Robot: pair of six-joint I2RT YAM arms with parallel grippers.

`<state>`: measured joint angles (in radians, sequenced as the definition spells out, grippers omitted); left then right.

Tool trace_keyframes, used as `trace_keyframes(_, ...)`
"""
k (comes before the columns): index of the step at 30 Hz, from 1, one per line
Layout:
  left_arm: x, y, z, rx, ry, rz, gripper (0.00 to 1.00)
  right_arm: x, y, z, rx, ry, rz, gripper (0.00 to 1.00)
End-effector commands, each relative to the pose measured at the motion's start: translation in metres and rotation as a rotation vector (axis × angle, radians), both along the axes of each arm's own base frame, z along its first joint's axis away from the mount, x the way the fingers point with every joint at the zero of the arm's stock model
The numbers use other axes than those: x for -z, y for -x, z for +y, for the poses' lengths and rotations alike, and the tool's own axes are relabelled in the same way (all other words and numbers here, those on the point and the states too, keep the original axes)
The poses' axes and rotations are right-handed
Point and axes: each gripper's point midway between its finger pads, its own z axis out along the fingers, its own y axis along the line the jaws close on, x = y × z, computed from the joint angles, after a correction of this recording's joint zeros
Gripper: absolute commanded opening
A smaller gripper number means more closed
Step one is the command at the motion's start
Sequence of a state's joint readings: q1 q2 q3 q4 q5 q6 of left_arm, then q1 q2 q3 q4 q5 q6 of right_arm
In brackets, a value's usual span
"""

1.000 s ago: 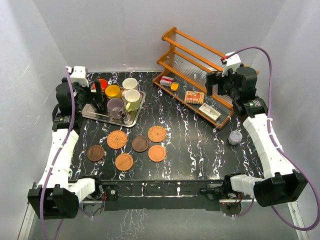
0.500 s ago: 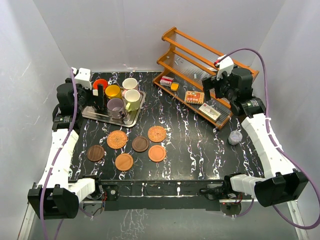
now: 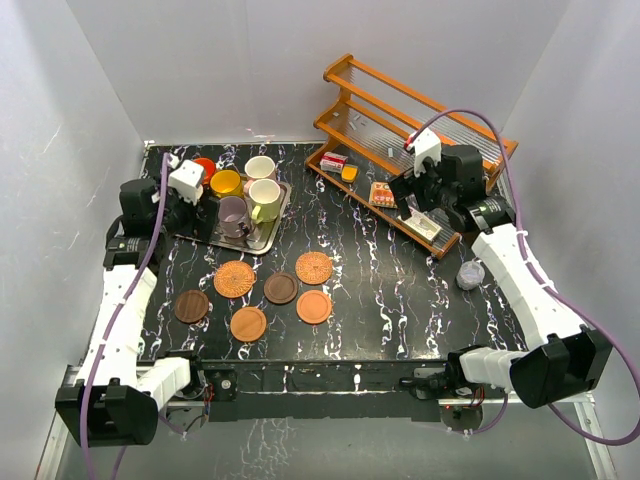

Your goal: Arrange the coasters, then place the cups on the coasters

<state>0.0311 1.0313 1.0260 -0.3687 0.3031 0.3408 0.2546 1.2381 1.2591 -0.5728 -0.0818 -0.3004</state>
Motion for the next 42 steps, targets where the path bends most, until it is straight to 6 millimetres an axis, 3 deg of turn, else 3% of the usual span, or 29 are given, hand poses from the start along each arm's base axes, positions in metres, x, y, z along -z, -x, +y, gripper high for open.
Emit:
trace_keyframes(1,0.032,0.031,-0.013,0.152,-0.038,0.111,0.99,-0.019,0.004,0.012,-0.055,-0.051,-0.079,0.98)
trace_keyframes(6,0.057,0.042,-0.010,0.193,-0.087,0.182,0.99,-0.004,0.012,0.020,-0.107,-0.072,-0.053,0.98)
trace_keyframes(16,0.110,0.062,-0.011,0.311,-0.160,0.298,0.99,0.051,0.026,0.043,-0.251,-0.144,0.014,0.98)
trace_keyframes(22,0.139,0.066,-0.016,0.401,-0.191,0.349,0.99,0.059,0.033,0.038,-0.263,-0.140,0.004,0.98)
trace_keyframes(27,0.159,0.058,-0.022,0.444,-0.203,0.355,0.99,0.070,0.038,0.036,-0.290,-0.150,0.031,0.98)
trace_keyframes(42,0.211,0.040,-0.025,0.422,-0.335,0.315,0.97,0.087,0.036,0.024,-0.283,-0.166,0.078,0.98)
